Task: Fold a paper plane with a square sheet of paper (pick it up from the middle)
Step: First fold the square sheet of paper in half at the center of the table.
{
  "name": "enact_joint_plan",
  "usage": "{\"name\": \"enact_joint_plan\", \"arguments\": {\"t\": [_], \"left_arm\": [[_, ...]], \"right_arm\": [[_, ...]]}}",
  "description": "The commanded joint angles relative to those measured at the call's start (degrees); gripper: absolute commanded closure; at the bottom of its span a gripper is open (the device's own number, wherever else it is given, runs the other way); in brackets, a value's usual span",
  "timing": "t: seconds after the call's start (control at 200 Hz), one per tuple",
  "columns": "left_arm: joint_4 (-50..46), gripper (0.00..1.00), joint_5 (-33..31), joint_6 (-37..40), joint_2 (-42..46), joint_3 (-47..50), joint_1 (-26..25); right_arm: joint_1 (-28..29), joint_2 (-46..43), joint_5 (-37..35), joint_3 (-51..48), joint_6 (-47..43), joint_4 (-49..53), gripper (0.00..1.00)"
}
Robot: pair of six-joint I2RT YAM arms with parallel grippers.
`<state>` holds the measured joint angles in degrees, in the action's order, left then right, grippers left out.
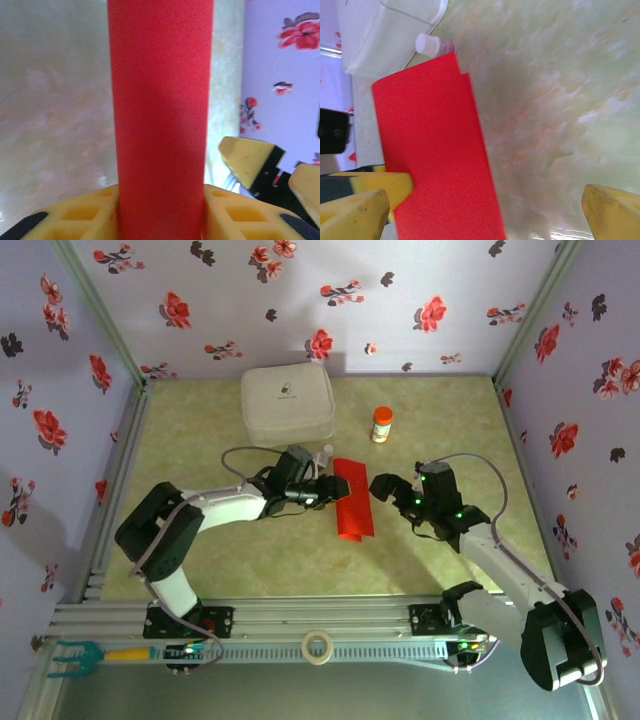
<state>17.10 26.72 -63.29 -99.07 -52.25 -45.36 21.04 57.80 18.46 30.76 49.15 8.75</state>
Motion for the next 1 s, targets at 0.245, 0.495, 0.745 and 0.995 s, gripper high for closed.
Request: {"name": "enact_joint_plan", "arguments": {"t": [0.245, 0.495, 0.745, 0.995], "left_arm": [[23.54, 0.66, 4.96, -12.81, -10.78, 6.12, 0.60], [11.22, 0.64, 4.67, -7.41, -10.05, 3.74, 0.62], [-2.26, 0.57, 1.37, -1.29, -8.77, 0.17, 0.61], [-17.53, 0.42, -5.46, 5.95, -5.11, -3.91, 0.45]], "right_arm": [[0.04, 4.15, 4.00, -0.44, 2.62, -4.35, 0.01], [-0.01, 6.51, 3.98, -0.76, 2.58, -4.93, 0.01], [0.00, 8.77, 4.17, -0.78, 2.43, -5.01, 0.01], [-0.02, 10.00, 4.25, -0.81, 2.18, -5.51, 0.01]]}}
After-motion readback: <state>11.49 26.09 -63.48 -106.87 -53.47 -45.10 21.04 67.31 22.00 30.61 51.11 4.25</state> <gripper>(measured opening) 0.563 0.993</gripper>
